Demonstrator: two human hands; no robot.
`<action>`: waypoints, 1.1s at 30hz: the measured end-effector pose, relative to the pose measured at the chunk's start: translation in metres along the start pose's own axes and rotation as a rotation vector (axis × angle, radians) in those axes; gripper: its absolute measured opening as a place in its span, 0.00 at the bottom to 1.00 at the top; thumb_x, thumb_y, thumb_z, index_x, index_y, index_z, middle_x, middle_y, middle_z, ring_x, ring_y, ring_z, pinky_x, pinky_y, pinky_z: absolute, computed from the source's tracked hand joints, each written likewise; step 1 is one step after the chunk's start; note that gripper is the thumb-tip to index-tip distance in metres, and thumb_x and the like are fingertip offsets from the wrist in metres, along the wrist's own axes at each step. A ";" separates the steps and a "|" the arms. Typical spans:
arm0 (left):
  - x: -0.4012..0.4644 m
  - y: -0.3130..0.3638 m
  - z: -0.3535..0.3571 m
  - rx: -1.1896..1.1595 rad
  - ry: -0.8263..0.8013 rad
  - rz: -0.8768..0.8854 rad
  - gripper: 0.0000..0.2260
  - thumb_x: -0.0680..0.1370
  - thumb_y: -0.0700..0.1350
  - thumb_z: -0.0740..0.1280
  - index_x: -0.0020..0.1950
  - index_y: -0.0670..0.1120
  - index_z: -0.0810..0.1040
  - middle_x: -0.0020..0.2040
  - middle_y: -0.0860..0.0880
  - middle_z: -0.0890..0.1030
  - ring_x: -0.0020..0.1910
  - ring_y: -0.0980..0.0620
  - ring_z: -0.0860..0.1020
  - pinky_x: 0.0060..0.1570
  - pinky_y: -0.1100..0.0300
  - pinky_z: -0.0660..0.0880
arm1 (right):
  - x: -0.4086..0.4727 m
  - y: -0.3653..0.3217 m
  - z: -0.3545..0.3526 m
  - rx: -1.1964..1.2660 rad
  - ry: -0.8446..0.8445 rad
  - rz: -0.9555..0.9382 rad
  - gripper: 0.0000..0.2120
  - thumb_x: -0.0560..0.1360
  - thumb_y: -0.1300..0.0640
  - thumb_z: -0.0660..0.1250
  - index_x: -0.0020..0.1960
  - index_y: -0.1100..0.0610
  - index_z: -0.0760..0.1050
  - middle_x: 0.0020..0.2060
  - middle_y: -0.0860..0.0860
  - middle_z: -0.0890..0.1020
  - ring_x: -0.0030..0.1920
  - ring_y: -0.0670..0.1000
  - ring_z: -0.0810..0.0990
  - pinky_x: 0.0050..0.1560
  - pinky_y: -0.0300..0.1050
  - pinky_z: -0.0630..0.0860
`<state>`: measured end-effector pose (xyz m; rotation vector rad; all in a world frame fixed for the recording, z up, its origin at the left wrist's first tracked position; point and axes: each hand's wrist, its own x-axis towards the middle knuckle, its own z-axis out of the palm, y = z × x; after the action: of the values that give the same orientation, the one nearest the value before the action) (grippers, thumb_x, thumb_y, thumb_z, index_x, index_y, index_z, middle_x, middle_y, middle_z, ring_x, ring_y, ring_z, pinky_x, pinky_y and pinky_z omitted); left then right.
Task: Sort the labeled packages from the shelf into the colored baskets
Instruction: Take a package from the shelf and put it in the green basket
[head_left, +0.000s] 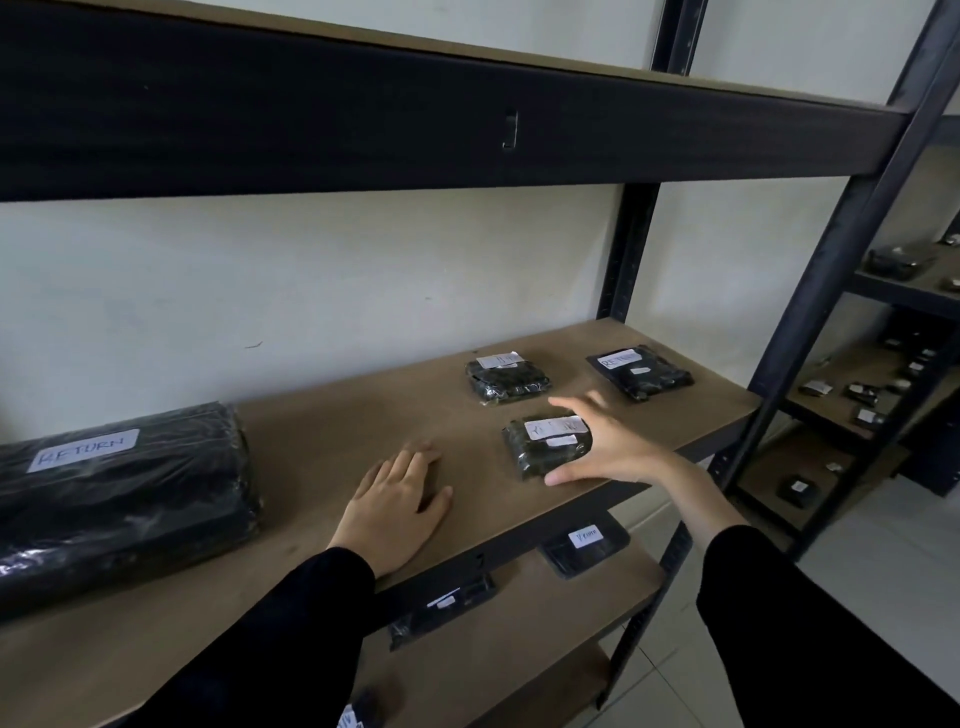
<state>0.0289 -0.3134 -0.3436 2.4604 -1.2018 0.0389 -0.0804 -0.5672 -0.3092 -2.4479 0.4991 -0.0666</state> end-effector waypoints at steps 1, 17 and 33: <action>0.000 0.000 0.000 -0.001 0.010 -0.001 0.37 0.66 0.66 0.39 0.70 0.52 0.62 0.72 0.56 0.63 0.73 0.55 0.60 0.72 0.59 0.51 | 0.002 -0.003 0.006 -0.012 0.014 -0.012 0.47 0.58 0.45 0.79 0.71 0.43 0.59 0.69 0.48 0.57 0.72 0.50 0.58 0.71 0.53 0.61; -0.004 0.004 -0.001 0.064 0.061 -0.144 0.35 0.68 0.66 0.41 0.71 0.52 0.60 0.74 0.55 0.60 0.75 0.56 0.55 0.73 0.59 0.48 | 0.014 -0.050 0.064 0.105 0.425 -0.331 0.42 0.59 0.57 0.81 0.67 0.50 0.62 0.62 0.49 0.57 0.55 0.33 0.60 0.56 0.23 0.59; -0.006 0.003 -0.006 0.012 0.005 -0.140 0.25 0.79 0.57 0.54 0.74 0.50 0.57 0.76 0.54 0.56 0.75 0.56 0.51 0.73 0.58 0.45 | 0.005 -0.056 0.067 0.066 0.460 -0.287 0.45 0.59 0.54 0.81 0.70 0.49 0.61 0.61 0.47 0.61 0.56 0.39 0.66 0.56 0.27 0.63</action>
<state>0.0236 -0.3088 -0.3379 2.5467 -1.0277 0.0134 -0.0456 -0.4898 -0.3294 -2.4190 0.3241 -0.7645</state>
